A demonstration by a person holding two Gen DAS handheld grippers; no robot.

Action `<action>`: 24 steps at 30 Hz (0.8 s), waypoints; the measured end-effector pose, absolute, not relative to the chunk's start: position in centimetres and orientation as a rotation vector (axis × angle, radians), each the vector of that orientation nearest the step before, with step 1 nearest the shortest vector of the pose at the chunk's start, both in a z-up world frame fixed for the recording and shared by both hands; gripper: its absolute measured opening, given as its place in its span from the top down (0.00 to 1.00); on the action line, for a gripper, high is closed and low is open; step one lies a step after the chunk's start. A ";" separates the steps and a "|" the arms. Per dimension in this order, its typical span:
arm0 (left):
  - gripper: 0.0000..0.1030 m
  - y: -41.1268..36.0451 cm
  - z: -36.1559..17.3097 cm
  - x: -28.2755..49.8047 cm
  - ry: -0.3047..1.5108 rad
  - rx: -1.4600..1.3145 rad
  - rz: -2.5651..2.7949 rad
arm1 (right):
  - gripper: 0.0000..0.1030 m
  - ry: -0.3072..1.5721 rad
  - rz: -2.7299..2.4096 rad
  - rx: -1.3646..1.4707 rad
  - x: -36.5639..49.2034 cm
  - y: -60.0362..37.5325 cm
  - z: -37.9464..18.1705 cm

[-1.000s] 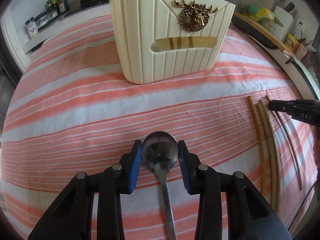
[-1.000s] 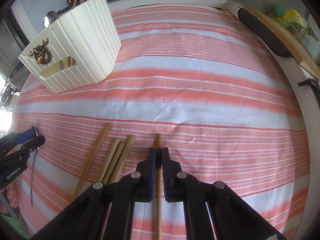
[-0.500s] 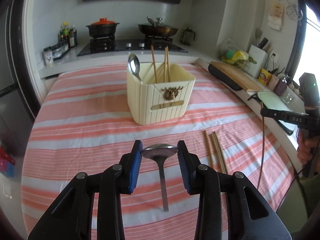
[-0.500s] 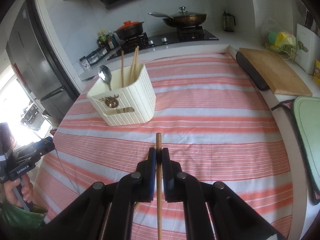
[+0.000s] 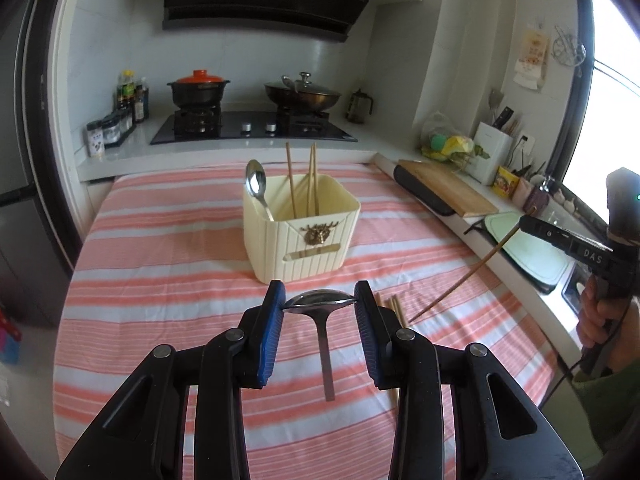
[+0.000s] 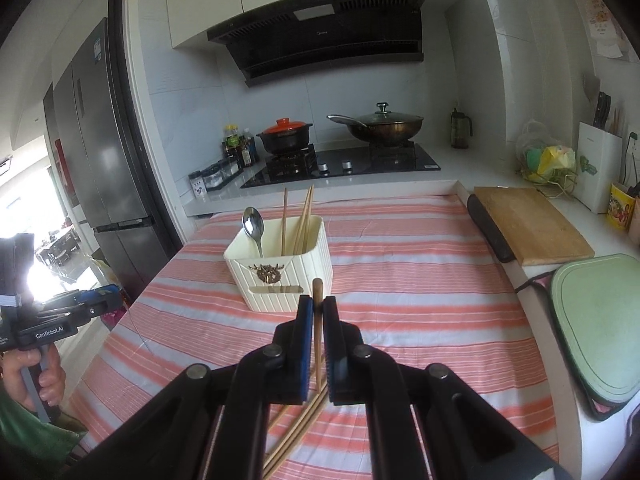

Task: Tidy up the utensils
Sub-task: 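Carry spoon and chopstick over the cream basket and lower them in with both tools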

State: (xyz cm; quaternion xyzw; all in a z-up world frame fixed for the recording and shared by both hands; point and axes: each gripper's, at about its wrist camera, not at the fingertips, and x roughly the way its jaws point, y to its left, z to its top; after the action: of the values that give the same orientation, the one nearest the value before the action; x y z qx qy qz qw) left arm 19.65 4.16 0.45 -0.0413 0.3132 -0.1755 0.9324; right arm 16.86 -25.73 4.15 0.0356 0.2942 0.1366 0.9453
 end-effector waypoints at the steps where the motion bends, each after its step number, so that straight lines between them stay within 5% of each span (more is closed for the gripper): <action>1: 0.65 4.1 0.7 19.8 0.640 -0.083 -0.359 | 0.95 0.592 0.277 0.074 17.0 -25.7 4.5; 24: 0.65 5.2 11.6 35.0 0.491 -0.101 -0.289 | 0.95 0.446 0.355 0.022 31.8 -19.8 14.5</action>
State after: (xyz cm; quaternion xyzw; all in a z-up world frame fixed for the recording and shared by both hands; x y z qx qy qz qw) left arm 34.98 5.20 11.60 -0.0498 0.2423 -0.1424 0.9584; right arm 31.83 -19.84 14.48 0.0110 0.2198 0.1750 0.9597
